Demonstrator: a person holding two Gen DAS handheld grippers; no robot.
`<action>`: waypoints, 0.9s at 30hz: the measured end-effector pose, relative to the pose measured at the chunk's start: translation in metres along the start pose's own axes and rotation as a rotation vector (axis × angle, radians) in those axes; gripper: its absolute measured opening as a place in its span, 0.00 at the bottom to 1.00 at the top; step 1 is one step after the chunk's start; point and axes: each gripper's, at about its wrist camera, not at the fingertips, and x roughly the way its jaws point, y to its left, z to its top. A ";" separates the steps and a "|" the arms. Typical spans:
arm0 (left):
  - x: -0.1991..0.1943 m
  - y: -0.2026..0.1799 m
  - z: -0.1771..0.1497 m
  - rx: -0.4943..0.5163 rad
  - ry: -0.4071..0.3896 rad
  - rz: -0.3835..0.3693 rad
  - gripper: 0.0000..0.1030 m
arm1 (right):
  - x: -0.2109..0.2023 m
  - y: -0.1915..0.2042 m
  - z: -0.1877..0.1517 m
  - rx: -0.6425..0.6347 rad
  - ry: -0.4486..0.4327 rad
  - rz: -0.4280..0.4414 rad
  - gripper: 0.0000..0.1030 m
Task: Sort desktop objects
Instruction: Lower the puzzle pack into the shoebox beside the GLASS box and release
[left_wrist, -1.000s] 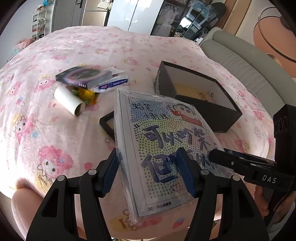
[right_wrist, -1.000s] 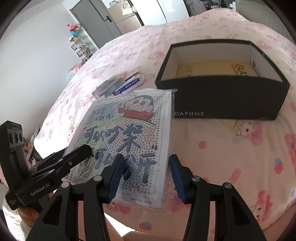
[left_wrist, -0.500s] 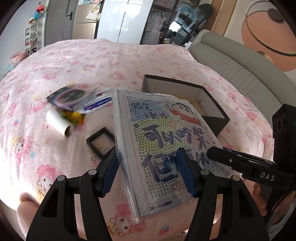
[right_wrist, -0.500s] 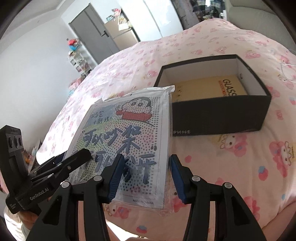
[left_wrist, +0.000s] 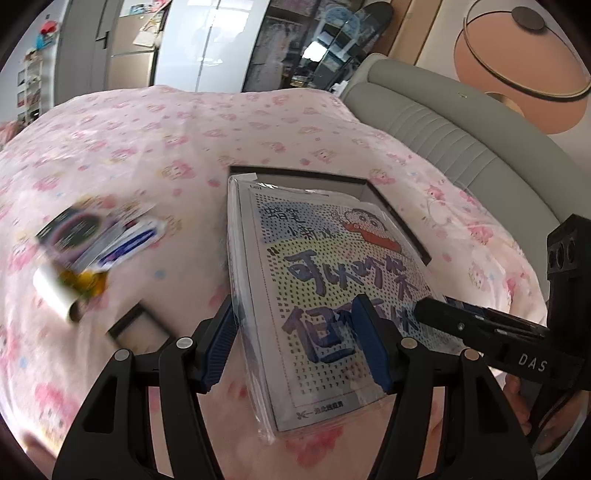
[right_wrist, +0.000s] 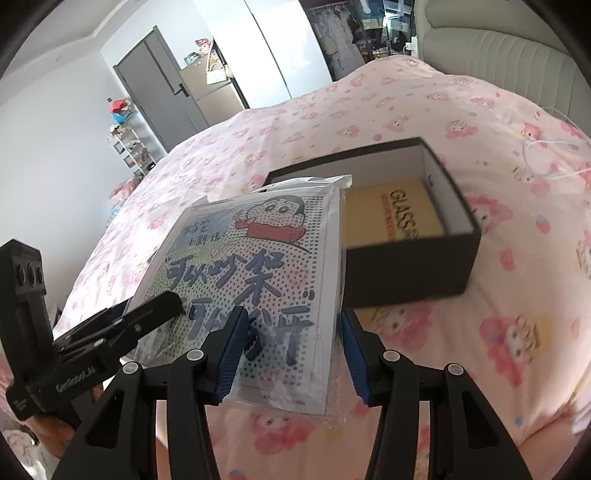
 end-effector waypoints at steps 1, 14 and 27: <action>0.010 -0.002 0.007 0.003 0.001 -0.009 0.62 | 0.001 -0.005 0.006 -0.001 -0.003 -0.006 0.45; 0.124 0.023 0.064 -0.068 0.074 0.011 0.62 | 0.088 -0.046 0.079 0.003 0.059 -0.059 0.45; 0.167 0.029 0.068 -0.057 0.150 0.032 0.64 | 0.131 -0.064 0.092 -0.016 0.107 -0.112 0.45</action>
